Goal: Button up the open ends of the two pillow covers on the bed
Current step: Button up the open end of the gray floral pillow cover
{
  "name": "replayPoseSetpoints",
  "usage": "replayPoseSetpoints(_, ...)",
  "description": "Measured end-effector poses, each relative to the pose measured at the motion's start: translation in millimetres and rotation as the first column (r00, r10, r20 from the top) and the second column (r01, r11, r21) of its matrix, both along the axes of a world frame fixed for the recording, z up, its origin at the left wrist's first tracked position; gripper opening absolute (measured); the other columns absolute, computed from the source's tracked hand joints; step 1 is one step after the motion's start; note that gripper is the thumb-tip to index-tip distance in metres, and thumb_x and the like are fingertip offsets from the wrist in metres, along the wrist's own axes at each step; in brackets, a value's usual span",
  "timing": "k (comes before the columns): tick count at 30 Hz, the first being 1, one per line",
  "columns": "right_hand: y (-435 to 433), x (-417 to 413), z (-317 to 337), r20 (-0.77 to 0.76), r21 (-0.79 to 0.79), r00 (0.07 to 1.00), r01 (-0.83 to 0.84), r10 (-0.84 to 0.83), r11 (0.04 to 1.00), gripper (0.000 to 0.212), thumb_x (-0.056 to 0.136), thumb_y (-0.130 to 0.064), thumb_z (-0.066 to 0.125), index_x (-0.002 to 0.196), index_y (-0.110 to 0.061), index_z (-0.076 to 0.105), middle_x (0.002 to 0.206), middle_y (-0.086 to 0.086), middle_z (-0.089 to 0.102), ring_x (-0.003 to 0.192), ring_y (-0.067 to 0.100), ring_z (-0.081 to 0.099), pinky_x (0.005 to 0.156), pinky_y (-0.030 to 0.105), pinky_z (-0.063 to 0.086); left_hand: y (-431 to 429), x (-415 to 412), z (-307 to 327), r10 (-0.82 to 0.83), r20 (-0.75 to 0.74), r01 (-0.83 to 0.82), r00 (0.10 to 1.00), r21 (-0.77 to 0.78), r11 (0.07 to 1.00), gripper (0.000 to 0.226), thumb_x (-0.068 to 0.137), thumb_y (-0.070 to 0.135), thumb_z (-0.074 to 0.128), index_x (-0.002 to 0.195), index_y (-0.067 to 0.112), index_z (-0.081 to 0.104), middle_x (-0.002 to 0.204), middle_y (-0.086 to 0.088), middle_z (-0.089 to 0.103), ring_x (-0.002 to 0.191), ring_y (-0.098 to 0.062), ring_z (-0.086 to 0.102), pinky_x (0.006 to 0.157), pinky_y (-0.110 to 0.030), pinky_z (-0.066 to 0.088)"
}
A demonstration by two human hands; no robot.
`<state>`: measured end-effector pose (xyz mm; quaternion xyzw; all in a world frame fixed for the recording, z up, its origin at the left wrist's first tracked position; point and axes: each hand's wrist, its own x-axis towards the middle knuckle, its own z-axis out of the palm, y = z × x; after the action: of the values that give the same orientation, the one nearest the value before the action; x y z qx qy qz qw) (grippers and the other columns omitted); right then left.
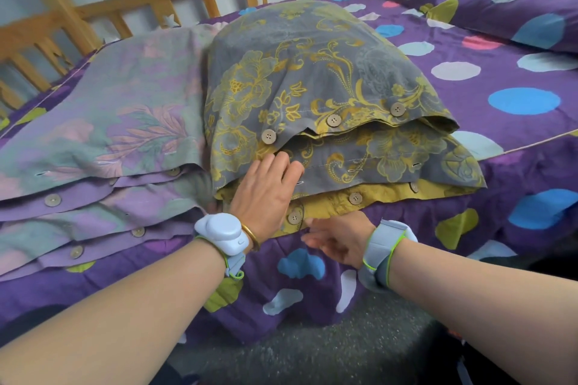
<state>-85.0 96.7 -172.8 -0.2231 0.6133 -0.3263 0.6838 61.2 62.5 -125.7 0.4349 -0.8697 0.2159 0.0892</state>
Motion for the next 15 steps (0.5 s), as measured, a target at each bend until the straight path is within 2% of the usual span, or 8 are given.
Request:
replayPoseSetpoints(3, -4.5, 2.3, 2.7, 0.077, -0.038, 0.993, 0.091, -0.088, 0.995, 0.013, 0.084, -0.012, 0.070, 0.080, -0.003, 0.062, 0.074, 0.014, 0.072, 0.035, 0.007, 0.059, 0.031, 0.011, 0.039, -4.4, -3.9, 2.6, 0.006, -0.072, -0.006, 0.997, 0.004, 1.000, 0.025, 0.070, 0.011, 0.061, 0.094, 0.016, 0.055, 0.088, -0.002, 0.055, 0.082, -0.027, 0.054, 0.071, -0.036, 0.044)
replayPoseSetpoints(6, -8.6, 2.9, 13.6, 0.141, -0.087, 0.979, 0.164, -0.150, 0.983, 0.008, 0.088, -0.005, 0.063, 0.081, -0.004, 0.060, 0.060, 0.009, 0.069, 0.035, 0.008, 0.060, 0.032, 0.011, 0.039, -8.3, -4.5, 7.2, -0.012, -0.156, 0.021, 0.988, 0.052, 0.998, 0.024, 0.065, 0.008, 0.062, 0.086, 0.016, 0.059, 0.083, -0.003, 0.057, 0.078, -0.027, 0.058, 0.071, -0.037, 0.047)
replayPoseSetpoints(8, -8.7, 5.3, 20.2, 0.211, -0.126, 0.960, 0.211, -0.181, 0.969, 0.001, 0.089, -0.001, 0.059, 0.089, -0.001, 0.059, 0.069, 0.013, 0.070, 0.040, 0.011, 0.065, 0.035, 0.015, 0.046, -8.5, -4.8, 10.3, -0.014, -0.208, 0.033, 0.978, 0.086, 0.996, 0.020, 0.065, 0.007, 0.060, 0.083, 0.016, 0.060, 0.082, -0.003, 0.056, 0.079, -0.027, 0.057, 0.071, -0.037, 0.048)
replayPoseSetpoints(12, -7.1, 11.5, 22.4, 0.386, -0.142, 0.911, 0.211, -0.142, 0.967, 0.014, 0.089, 0.006, 0.056, 0.103, 0.009, 0.056, 0.088, 0.023, 0.069, 0.065, 0.021, 0.074, 0.054, 0.023, 0.059, -8.3, -5.4, 12.7, -0.004, -0.253, 0.038, 0.968, 0.127, 0.991, 0.014, 0.069, 0.009, 0.058, 0.081, 0.016, 0.062, 0.084, -0.002, 0.057, 0.083, -0.025, 0.054, 0.076, -0.031, 0.044)
replayPoseSetpoints(15, -8.4, 12.6, 19.4, 0.433, -0.159, 0.893, 0.210, -0.123, 0.965, 0.023, 0.087, 0.007, 0.059, 0.110, 0.010, 0.058, 0.093, 0.020, 0.067, 0.076, 0.023, 0.070, 0.068, 0.027, 0.061, -8.3, -5.2, 14.0, 0.014, -0.268, 0.032, 0.963, 0.164, 0.986, 0.013, 0.071, 0.008, 0.057, 0.080, 0.015, 0.062, 0.082, -0.003, 0.058, 0.084, -0.026, 0.056, 0.076, -0.033, 0.044)
